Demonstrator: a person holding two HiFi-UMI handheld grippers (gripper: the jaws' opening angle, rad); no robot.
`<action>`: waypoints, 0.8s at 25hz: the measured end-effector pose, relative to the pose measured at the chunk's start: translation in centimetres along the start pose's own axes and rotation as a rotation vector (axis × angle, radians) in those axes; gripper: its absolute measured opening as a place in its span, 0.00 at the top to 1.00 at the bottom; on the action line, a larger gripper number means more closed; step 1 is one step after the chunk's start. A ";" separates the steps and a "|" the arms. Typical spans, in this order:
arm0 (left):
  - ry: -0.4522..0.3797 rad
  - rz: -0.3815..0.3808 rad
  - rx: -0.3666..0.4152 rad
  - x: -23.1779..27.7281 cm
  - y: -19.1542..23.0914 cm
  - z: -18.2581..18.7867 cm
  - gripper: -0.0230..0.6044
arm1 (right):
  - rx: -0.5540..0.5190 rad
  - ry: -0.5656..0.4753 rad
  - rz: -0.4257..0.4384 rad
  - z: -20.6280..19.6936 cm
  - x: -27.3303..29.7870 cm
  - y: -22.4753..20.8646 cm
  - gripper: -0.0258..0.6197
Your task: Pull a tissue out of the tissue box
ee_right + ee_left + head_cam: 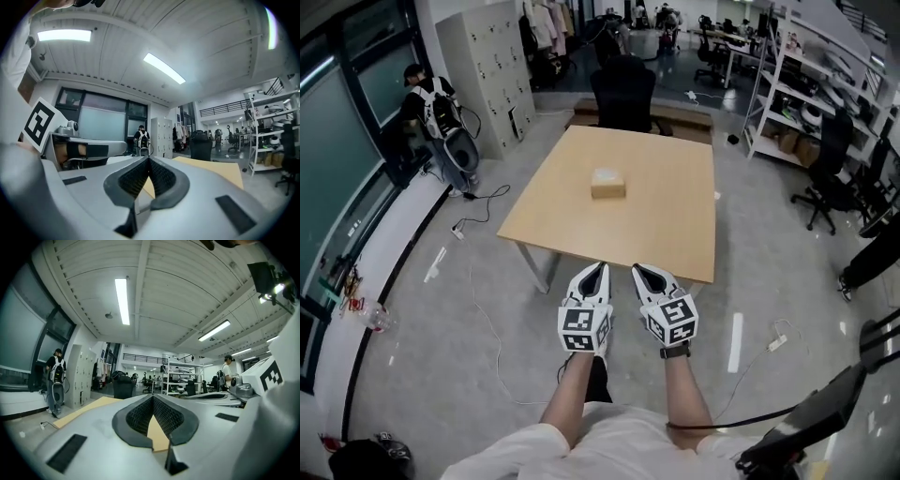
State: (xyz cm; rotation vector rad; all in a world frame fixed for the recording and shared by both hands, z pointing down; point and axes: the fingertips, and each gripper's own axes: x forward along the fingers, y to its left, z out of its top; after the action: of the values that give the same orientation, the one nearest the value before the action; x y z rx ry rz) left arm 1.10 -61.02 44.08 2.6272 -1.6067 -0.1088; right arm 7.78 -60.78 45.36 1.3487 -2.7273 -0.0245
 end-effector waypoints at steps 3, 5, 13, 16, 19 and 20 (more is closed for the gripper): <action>0.003 -0.036 -0.018 5.3 0.8 -1.2 0.96 | 0.004 0.011 -0.040 -0.9 2.3 -4.3 0.96; 0.000 -0.058 -0.025 9.0 1.9 -1.4 0.96 | 0.005 0.016 -0.070 -1.2 4.6 -7.3 0.96; -0.040 -0.124 -0.015 23.3 11.5 3.1 0.96 | -0.063 -0.027 -0.135 3.7 19.3 -15.3 0.96; -0.043 -0.134 -0.008 27.3 15.5 4.1 0.96 | -0.079 -0.045 -0.160 5.1 24.7 -17.3 0.96; -0.036 -0.133 -0.025 30.8 18.2 3.3 0.96 | -0.071 -0.050 -0.186 4.7 28.0 -19.4 0.96; -0.022 -0.134 -0.035 31.8 18.9 2.5 0.96 | -0.064 -0.037 -0.193 4.0 28.9 -19.9 0.96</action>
State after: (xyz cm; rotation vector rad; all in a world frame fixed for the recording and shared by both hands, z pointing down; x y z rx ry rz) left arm -1.46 -97.97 42.30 2.7146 -1.4198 -0.1710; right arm 5.76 -95.90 42.55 1.6020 -2.5910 -0.1509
